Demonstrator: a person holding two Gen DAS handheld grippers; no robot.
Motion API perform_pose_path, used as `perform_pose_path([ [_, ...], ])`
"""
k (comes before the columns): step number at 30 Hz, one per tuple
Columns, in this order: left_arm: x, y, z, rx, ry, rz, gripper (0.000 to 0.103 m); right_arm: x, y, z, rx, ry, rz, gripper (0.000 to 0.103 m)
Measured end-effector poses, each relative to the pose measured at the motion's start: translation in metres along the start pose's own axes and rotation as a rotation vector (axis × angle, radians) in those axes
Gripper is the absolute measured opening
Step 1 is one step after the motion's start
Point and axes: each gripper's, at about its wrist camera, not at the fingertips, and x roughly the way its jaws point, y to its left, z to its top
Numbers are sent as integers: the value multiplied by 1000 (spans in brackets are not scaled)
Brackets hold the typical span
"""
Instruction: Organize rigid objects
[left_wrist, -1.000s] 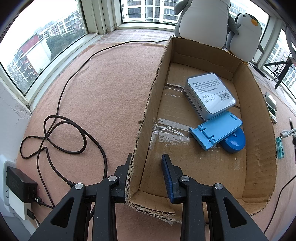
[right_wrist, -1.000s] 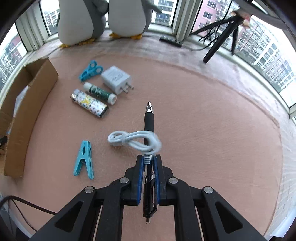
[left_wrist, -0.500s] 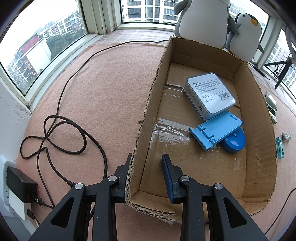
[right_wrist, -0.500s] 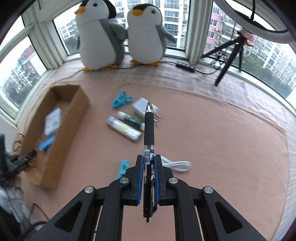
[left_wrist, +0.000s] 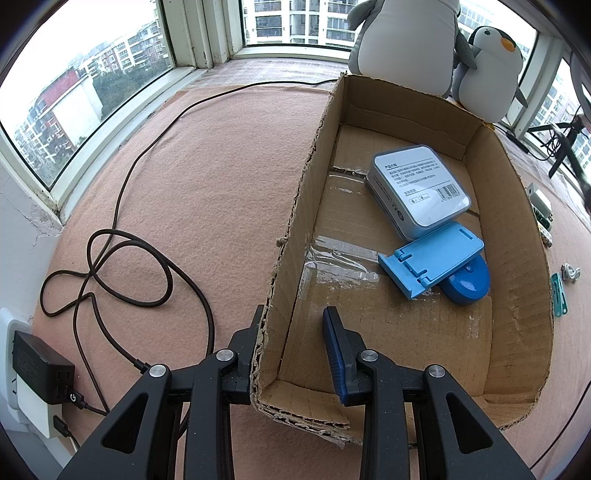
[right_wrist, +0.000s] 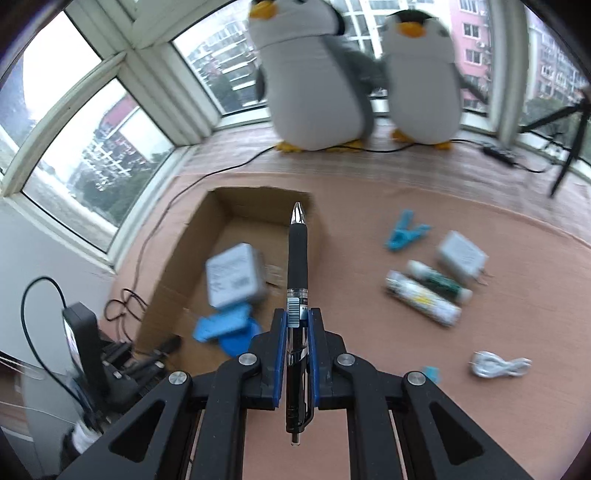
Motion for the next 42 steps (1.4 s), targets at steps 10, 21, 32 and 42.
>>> perform_pose_path([
  [10, 0, 0, 0, -4, 1, -3, 32, 61, 34, 30, 11, 52, -10, 10],
  [21, 0, 0, 0, -4, 1, -2, 32, 101, 39, 33, 23, 96, -54, 10],
  [32, 0, -1, 0, -3, -1, -2, 32, 99, 46, 33, -19, 66, -66, 37],
  [42, 0, -1, -1, -3, -1, -1, 32, 45, 39, 20, -15, -1, 8, 37],
])
